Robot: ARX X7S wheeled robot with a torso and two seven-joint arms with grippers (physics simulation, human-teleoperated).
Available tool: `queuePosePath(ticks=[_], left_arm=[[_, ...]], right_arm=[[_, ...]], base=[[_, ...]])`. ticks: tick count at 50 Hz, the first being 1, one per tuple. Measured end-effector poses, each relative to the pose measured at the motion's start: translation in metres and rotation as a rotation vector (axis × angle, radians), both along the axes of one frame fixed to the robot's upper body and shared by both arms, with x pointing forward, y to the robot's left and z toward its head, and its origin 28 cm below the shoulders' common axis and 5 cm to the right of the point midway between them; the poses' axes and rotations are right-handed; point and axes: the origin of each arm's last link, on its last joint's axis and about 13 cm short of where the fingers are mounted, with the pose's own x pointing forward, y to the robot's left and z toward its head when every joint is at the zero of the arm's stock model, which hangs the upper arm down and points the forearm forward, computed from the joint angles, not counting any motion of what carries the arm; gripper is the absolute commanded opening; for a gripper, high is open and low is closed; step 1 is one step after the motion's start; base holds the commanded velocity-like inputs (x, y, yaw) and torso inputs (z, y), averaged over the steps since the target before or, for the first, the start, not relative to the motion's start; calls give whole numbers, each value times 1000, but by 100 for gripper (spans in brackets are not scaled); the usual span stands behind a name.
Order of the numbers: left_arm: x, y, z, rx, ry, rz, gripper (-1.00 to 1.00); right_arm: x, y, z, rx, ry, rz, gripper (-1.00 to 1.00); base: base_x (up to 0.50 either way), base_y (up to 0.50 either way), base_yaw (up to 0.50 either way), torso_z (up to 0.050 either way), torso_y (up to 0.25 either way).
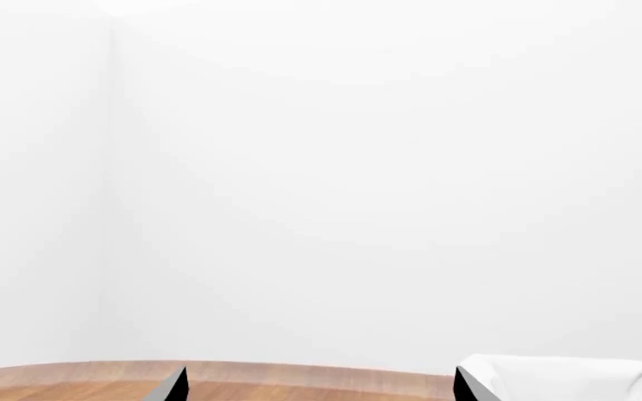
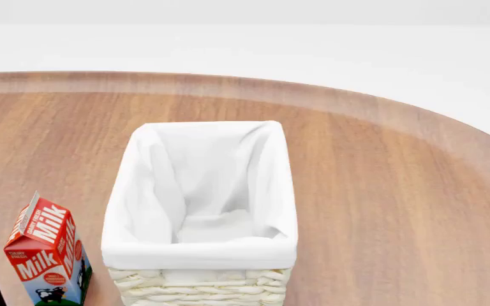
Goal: Pick up the alphabet soup, and put it in the basket.
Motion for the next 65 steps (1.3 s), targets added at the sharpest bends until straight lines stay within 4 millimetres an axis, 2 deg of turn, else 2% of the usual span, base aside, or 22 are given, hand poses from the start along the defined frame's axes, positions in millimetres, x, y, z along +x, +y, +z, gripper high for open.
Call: queuePosePath(ticks=[55, 56, 65], left_arm=[[0, -1, 0, 4, -1, -1, 100], [0, -1, 0, 4, -1, -1, 100], [-1, 0, 0, 5, -1, 0, 100]], right_arm=[[10, 7, -13, -24, 16, 14, 100], [10, 7, -14, -24, 18, 15, -100], [14, 9, -16, -2, 29, 19, -100]], base=[[0, 0, 0, 0, 0], [0, 0, 0, 0, 0], [0, 0, 0, 0, 0]])
